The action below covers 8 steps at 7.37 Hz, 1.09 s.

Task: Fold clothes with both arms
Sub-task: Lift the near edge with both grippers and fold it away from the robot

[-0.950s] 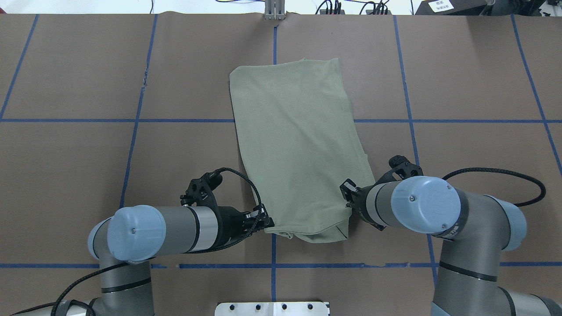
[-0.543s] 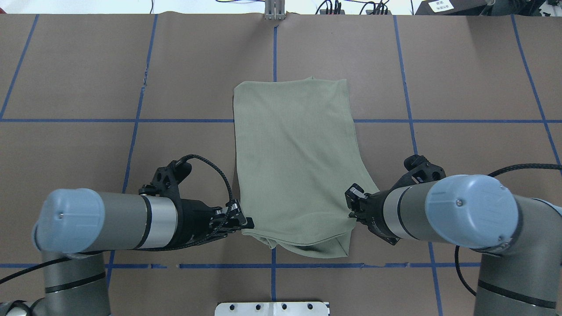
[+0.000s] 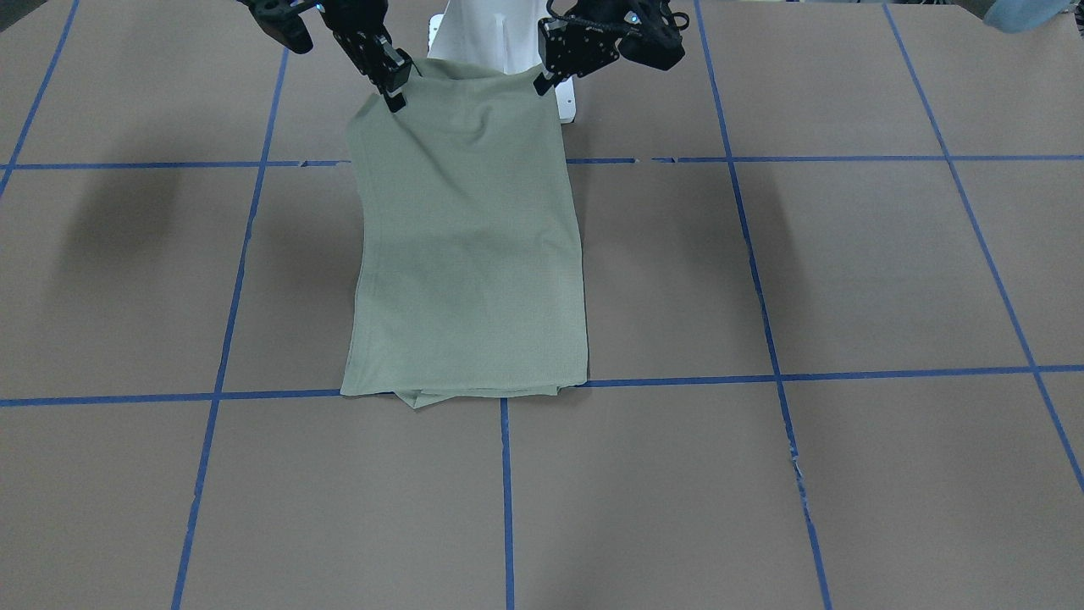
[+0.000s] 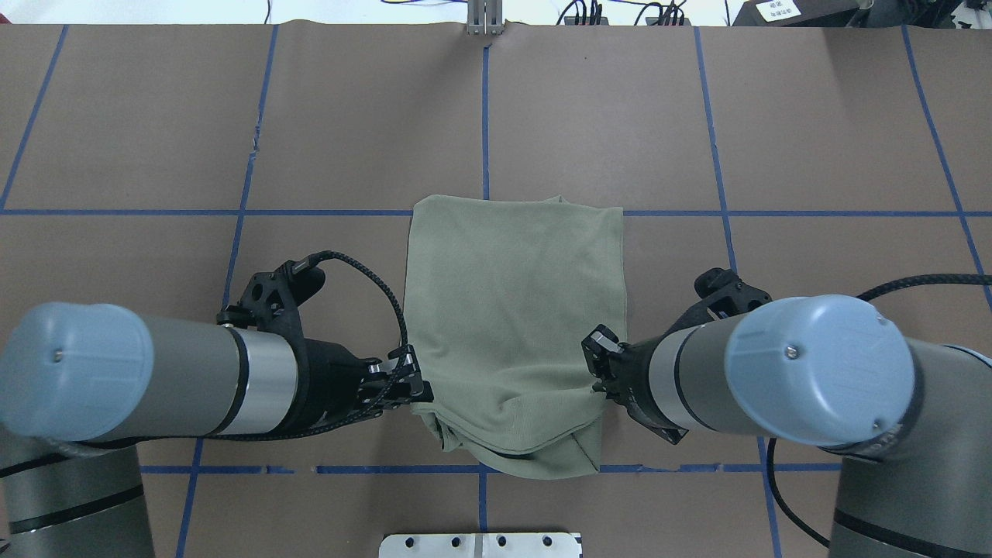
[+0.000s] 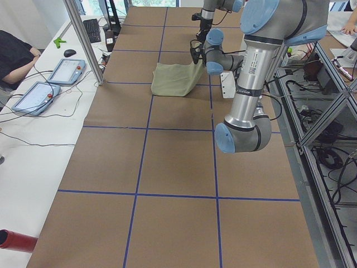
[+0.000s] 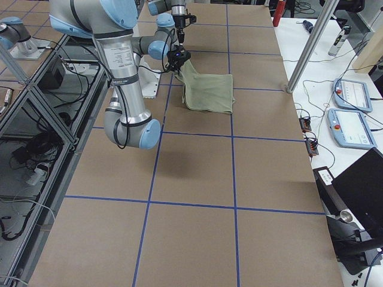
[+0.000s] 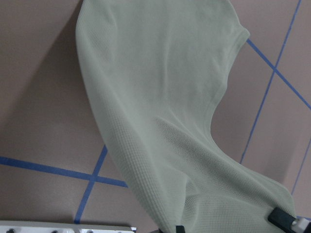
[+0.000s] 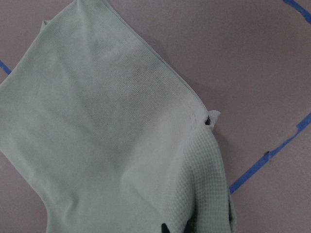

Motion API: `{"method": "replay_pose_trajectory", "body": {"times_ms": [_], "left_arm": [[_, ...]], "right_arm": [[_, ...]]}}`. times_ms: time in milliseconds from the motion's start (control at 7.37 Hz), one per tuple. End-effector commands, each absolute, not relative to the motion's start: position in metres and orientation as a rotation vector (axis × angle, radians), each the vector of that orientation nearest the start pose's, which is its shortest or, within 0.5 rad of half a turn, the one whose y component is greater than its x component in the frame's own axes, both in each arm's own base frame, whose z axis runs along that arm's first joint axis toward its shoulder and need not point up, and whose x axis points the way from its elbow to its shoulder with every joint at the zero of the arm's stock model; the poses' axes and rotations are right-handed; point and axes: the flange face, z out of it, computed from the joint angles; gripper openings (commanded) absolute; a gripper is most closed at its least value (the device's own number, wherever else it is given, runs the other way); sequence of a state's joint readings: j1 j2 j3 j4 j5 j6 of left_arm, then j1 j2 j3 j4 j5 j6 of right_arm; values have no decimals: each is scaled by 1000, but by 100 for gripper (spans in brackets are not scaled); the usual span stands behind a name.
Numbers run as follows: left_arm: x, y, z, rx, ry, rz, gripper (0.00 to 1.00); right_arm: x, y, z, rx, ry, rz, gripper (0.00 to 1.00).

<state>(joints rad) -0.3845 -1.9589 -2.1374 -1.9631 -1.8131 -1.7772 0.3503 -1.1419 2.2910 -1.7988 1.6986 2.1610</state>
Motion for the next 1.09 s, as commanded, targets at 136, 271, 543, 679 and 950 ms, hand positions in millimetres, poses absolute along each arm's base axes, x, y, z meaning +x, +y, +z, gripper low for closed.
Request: {"method": "replay_pose_trajectory", "body": {"times_ms": [136,271,543,679,950], "left_arm": [[438,-403,181,135,1245,-327,0],[454,-432,196,160,1200,-326,0],[472,-477,225,210,1172,-319,0],[476,-490,233,236,1153,-295,0],[484,-497,243,246,1124,-271,0]], "right_arm": [[-447,-363,168,-123,-858,830,0],[-460,-379,180,-91,-816,793,0],[-477,-429,211,-49,-835,807,0],[-486,-445,226,-42,-841,816,0],[-485,-454,231,-26,-836,796,0]]}}
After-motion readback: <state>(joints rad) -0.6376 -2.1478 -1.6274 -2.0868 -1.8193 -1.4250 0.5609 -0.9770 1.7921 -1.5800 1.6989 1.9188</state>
